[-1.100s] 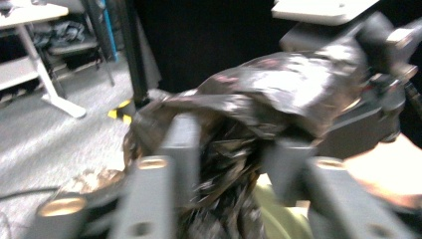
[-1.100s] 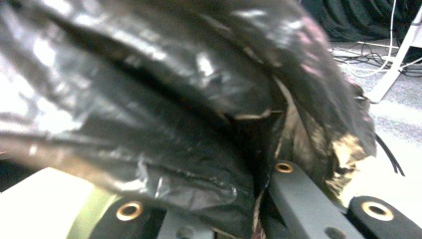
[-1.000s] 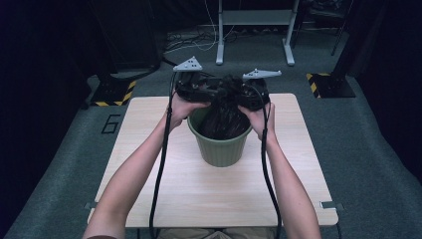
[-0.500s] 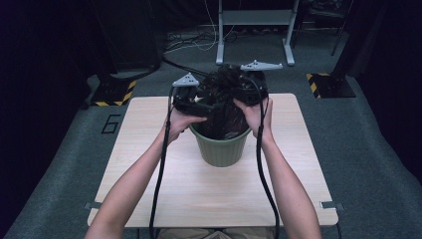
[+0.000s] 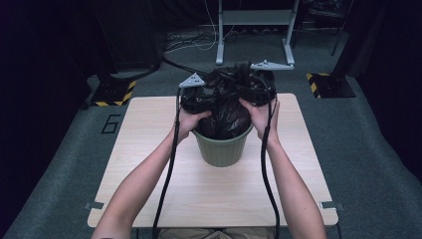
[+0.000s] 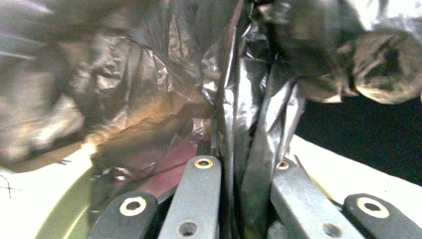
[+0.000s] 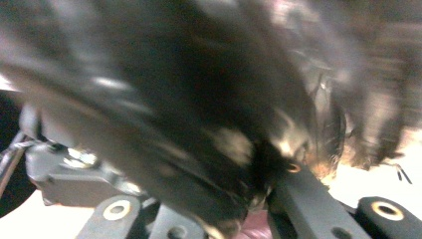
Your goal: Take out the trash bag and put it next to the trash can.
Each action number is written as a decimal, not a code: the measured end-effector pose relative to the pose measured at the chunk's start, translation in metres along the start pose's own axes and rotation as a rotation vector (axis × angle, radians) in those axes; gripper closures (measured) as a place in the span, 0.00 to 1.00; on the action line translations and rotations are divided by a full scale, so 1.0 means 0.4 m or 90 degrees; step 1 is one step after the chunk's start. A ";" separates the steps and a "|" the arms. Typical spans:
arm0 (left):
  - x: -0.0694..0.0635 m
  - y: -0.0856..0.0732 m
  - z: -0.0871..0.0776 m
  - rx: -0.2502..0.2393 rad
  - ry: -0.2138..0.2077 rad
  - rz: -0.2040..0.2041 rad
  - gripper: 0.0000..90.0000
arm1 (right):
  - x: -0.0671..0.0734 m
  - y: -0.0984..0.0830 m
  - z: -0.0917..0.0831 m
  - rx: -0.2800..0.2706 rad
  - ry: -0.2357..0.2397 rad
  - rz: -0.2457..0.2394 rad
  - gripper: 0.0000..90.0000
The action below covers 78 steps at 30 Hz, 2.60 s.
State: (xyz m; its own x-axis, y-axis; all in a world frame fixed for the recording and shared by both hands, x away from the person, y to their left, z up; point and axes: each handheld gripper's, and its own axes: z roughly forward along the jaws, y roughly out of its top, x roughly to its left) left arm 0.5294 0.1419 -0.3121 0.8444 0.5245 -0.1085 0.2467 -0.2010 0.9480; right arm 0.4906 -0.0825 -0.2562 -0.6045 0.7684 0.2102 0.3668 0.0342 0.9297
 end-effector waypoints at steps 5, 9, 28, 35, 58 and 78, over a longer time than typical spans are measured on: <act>0.001 0.025 -0.035 -0.018 -0.003 0.021 1.00 | -0.045 -0.015 -0.016 -0.004 -0.004 0.016 0.88; -0.012 0.040 -0.049 -0.021 -0.018 0.052 1.00 | -0.058 -0.028 -0.005 0.005 -0.005 0.013 0.93; -0.007 0.061 -0.079 -0.071 -0.026 0.053 0.99 | -0.054 -0.075 0.028 0.043 0.048 0.021 0.78; -0.027 0.090 -0.074 -0.064 -0.006 0.073 1.00 | -0.012 -0.073 0.046 0.062 0.054 -0.018 0.70; -0.006 0.114 -0.097 -0.075 0.006 0.058 0.99 | -0.063 -0.140 -0.119 -0.002 -0.031 -0.033 0.48; 0.042 0.133 -0.104 -0.053 0.062 0.052 1.00 | -0.089 -0.105 -0.210 -0.071 -0.009 -0.017 0.25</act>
State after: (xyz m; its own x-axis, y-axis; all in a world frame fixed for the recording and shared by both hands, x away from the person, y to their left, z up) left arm 0.5368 0.1745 -0.2509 0.8088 0.5881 -0.0048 0.1362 -0.1793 0.9743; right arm 0.4373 -0.1649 -0.2775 -0.6021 0.7775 0.1815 0.2695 -0.0160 0.9629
